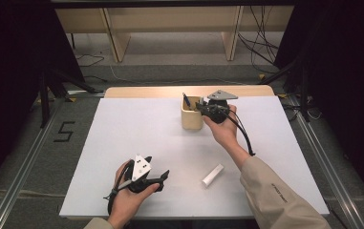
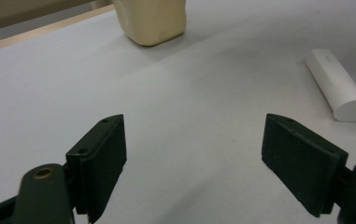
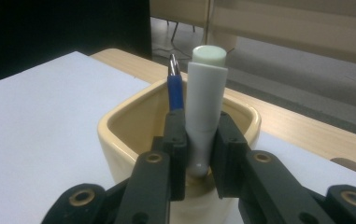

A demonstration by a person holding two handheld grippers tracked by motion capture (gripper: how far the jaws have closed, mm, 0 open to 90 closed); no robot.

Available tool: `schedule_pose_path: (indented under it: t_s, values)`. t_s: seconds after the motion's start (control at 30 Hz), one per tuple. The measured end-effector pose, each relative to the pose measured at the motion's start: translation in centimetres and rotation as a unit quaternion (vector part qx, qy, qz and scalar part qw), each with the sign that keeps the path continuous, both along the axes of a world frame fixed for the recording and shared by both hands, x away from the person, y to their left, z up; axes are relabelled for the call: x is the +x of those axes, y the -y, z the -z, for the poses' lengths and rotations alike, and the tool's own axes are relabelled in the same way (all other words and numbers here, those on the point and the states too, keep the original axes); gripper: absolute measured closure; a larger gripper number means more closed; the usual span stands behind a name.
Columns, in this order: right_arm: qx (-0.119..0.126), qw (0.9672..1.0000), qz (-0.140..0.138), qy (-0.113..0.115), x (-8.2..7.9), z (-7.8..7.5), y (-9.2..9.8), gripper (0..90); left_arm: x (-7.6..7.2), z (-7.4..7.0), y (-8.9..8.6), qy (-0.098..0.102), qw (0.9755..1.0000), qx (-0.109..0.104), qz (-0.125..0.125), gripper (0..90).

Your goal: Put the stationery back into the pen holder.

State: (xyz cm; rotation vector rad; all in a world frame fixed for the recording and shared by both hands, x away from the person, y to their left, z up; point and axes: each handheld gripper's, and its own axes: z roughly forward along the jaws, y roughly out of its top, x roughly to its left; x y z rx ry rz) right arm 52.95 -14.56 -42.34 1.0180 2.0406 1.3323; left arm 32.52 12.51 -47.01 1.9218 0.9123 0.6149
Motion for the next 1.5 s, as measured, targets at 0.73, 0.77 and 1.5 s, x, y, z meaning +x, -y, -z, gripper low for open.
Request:
schedule_pose_path:
  t_s: [0.73,0.77,1.5]
  values:
    - [-0.002,1.0,-0.002,0.001,0.0,0.2,-0.2,76.7,0.0,0.0,0.0,0.0,1.0,0.0,0.0,21.8]
    - [-0.001,1.0,-0.002,0.0,0.0,0.2,-0.2,76.2,0.0,0.0,0.0,0.0,1.0,0.001,0.0,21.8]
    - [0.025,0.9993,0.024,0.011,-1.2,-1.2,1.3,34.6,0.0,0.1,0.3,0.001,0.9999,-0.013,0.005,22.0]
